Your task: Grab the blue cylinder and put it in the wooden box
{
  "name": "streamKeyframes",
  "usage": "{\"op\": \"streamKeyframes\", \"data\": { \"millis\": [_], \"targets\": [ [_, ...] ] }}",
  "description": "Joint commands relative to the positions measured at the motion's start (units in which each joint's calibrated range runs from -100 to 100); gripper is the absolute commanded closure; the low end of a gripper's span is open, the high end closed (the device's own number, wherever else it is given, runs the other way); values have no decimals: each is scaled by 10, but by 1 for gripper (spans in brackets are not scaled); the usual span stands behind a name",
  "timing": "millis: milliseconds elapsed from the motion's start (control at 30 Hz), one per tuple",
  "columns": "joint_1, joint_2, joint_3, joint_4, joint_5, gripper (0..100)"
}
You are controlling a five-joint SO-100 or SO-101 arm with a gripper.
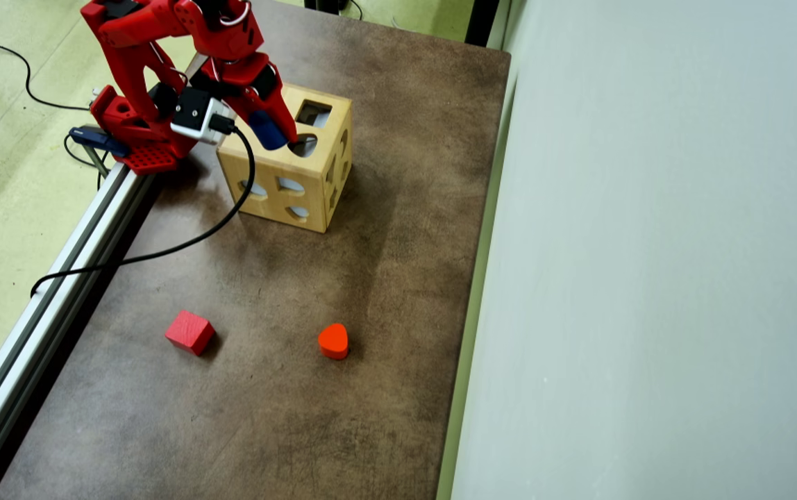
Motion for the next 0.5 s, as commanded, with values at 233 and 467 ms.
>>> {"op": "streamKeyframes", "data": {
  "millis": [233,467],
  "targets": [
    [-45,-89,100,4,2,78],
    [-71,-98,132,3,2,78]
  ]
}}
